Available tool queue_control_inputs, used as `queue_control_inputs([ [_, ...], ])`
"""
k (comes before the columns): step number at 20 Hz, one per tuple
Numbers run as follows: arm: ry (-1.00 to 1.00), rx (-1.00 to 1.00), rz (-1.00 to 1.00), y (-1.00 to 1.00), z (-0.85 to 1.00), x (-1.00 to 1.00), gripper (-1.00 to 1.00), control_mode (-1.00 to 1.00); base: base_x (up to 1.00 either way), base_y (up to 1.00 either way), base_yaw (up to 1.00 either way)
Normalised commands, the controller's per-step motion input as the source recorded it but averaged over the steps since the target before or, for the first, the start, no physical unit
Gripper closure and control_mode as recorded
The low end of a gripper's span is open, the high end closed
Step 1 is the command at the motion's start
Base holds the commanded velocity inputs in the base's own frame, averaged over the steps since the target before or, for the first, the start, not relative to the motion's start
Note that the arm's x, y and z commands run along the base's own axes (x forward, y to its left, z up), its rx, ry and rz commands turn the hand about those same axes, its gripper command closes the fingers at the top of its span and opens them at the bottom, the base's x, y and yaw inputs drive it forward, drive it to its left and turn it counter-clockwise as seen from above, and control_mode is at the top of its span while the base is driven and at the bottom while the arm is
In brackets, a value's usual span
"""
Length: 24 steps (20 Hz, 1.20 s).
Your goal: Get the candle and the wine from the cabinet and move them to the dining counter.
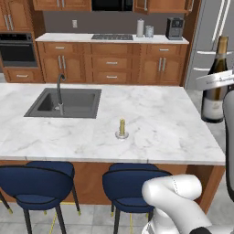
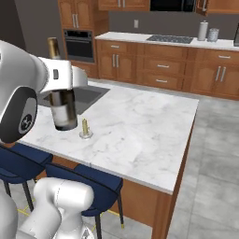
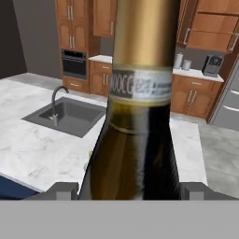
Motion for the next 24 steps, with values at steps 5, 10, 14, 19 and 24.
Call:
queue_control_inputs([
  [5,0.00,0.00,0.00,0.00,0.00,0.00,1.00,1.00,0.34,0.00,-0.05],
  [10,0.00,0.00,0.00,0.00,0.00,0.00,1.00,1.00,0.00,0.00,0.00],
  [14,0.00,0.00,0.00,0.00,0.00,0.00,1.00,1.00,0.00,0.00,0.00],
  [19,0.02,0.04,0.04,-0.07,-0.17,0.00,1.00,-1.00,0.00,0.00,0.00],
  [24,0.00,0.00,0.24,-0.04,-0.58,0.21,1.00,-1.00,0.00,0.00,0.00],
])
